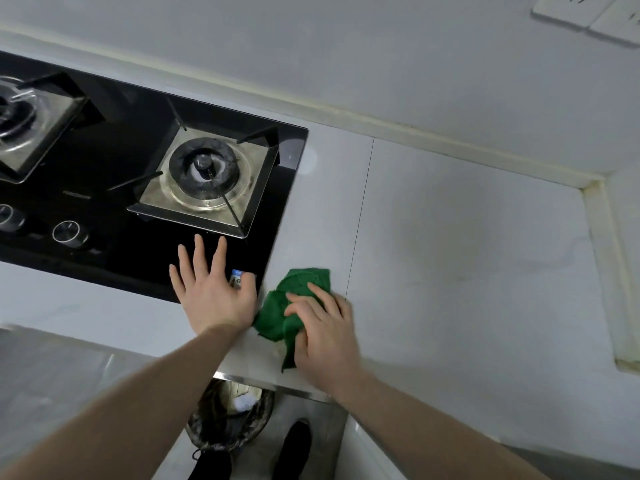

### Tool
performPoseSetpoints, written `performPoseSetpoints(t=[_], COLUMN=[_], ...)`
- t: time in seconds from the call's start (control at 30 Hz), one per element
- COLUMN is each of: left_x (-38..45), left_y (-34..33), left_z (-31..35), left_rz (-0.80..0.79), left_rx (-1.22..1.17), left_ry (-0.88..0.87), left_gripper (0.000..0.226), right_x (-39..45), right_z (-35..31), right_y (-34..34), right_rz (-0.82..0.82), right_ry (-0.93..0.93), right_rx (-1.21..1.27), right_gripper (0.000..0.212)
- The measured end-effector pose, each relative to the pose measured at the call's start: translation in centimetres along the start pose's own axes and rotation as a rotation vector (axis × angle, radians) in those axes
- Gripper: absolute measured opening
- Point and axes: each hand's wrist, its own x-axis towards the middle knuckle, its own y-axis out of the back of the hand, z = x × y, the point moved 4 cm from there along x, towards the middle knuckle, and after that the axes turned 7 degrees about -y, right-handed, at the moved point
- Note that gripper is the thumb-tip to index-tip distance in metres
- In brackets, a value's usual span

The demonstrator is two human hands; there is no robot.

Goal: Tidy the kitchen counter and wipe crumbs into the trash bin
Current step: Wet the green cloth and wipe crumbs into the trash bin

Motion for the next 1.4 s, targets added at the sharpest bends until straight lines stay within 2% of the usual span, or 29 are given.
performPoseSetpoints(t=[0.17,0.37,0.47,0.6,0.77,0.83,0.93,1.0,1.1,1.2,1.4], left_x=[0.1,0.1,0.0,0.0,-0.1,0.0,0.0,-0.1,-0.2,-0.1,-0.1], left_y=[0.1,0.0,0.0,-0.1,0.0,-0.1,-0.2,-0.2,-0.2,-0.4,-0.4], left_z=[0.2,0.2,0.0,0.1,-0.1,-0.1,0.0,0.0,-0.1,-0.1,-0.1], left_rz=[0.011,-0.001,-0.003,0.019,0.021,0.015,0.004,0.002,0.007,0.009,-0.013], left_rx=[-0.003,0.021,0.020,0.004,0.001,0.004,-0.003,-0.008,-0.011,-0.011,-0.016], left_ry=[-0.003,-0.002,-0.010,-0.017,-0.015,-0.015,-0.014,-0.010,-0.007,-0.014,-0.009], left_gripper=[0.074,0.073,0.073,0.072,0.073,0.073,0.074,0.074,0.074,0.074,0.074], right_x=[2.2,7.7,8.6,7.0,6.1,6.4,6.4,6.0,4.2,0.1,-4.8], right_z=[-0.1,4.2,4.3,1.5,-0.2,1.2,6.5,11.1,18.7,23.0,19.9], right_y=[1.7,6.4,5.7,2.7,2.3,4.1,8.1,11.0,14.3,14.4,9.8], right_rz=[0.020,0.232,0.136,0.029,-0.039,0.045,0.309,0.419,0.449,0.435,0.483], right_ry=[0.028,-0.203,-0.240,-0.101,0.020,-0.055,-0.294,-0.439,-0.669,-0.885,-0.869], right_rx=[0.058,0.255,0.169,0.017,0.045,0.151,0.335,0.287,0.093,0.051,-0.078], right_gripper=[0.044,0.041,0.042,0.046,0.047,0.045,0.042,0.042,0.041,0.040,0.038])
